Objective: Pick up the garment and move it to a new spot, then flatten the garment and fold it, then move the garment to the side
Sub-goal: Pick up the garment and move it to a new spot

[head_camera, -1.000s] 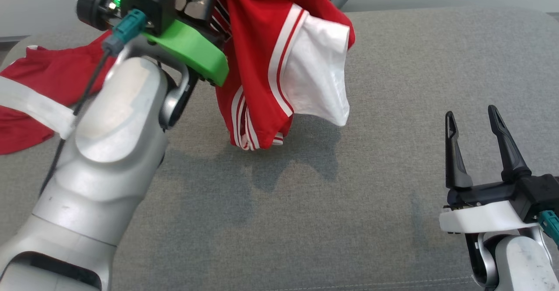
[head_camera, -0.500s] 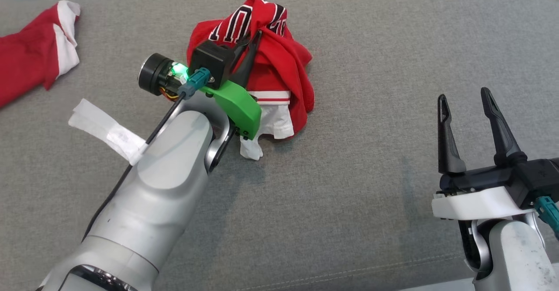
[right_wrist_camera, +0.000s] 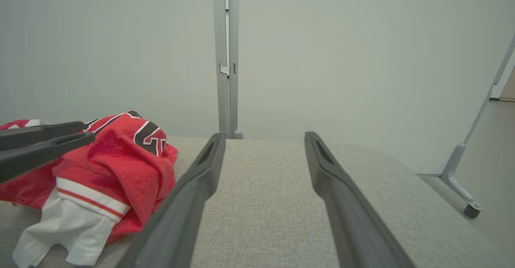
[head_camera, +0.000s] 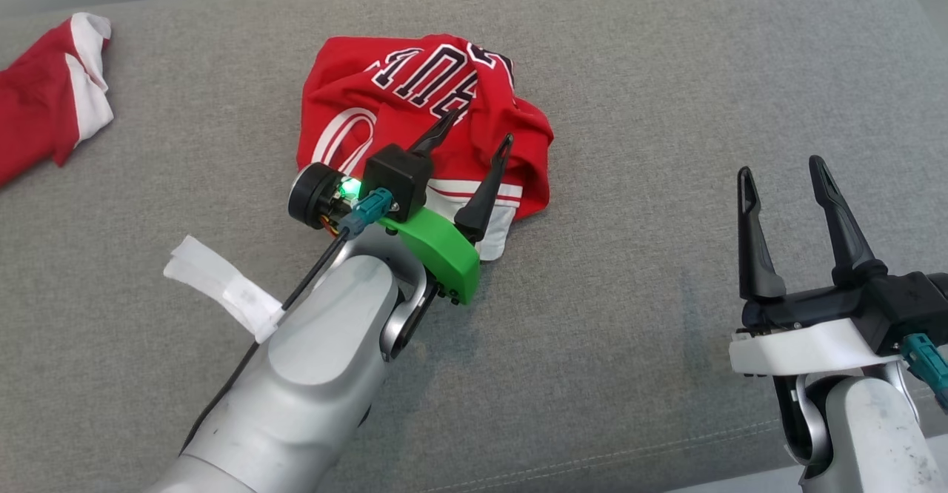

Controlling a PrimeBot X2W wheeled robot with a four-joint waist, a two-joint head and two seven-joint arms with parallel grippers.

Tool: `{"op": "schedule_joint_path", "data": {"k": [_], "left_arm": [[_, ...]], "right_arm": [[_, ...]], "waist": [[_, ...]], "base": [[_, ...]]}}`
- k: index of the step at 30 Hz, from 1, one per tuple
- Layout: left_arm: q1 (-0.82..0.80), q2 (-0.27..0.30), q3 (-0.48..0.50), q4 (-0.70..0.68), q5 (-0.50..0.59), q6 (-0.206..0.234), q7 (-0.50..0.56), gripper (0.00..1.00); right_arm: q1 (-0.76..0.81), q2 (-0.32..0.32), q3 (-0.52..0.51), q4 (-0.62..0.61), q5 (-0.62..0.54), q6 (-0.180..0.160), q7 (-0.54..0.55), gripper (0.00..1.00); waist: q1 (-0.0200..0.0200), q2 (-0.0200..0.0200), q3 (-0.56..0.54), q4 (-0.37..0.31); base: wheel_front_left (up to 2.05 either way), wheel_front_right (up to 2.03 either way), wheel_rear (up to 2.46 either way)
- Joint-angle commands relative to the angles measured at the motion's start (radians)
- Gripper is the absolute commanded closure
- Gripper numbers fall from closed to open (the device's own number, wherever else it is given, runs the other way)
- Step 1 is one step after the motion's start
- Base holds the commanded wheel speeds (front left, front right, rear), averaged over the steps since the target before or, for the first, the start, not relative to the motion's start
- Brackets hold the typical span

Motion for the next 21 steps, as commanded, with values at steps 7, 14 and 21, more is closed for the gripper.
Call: {"op": "schedule_joint_path", "data": {"k": [7, 14, 21], "left_arm": [[0.073, 0.004, 0.032, -0.07, 0.017, 0.025, -0.001, 0.0], [0.181, 0.007, 0.122, -0.116, 0.091, 0.028, -0.001, 0.0], [0.35, 0.034, 0.275, -0.207, 0.155, 0.044, -0.001, 0.0]], "right_arm": [[0.034, -0.003, -0.024, 0.012, -0.009, -0.001, -0.003, 0.0], [0.072, -0.003, -0.036, 0.028, -0.018, -0.001, -0.003, 0.0], [0.114, -0.003, -0.028, 0.042, -0.025, -0.001, -0.003, 0.0]], "waist": [[0.0001, -0.0001, -0.059, 0.059], [0.0001, -0.0001, -0.11, 0.11], [0.0001, -0.0001, -0.159, 0.142]], "base": [[0.0, 0.0, 0.0], [0.0, 0.0, 0.0], [0.0, 0.0, 0.0]]}}
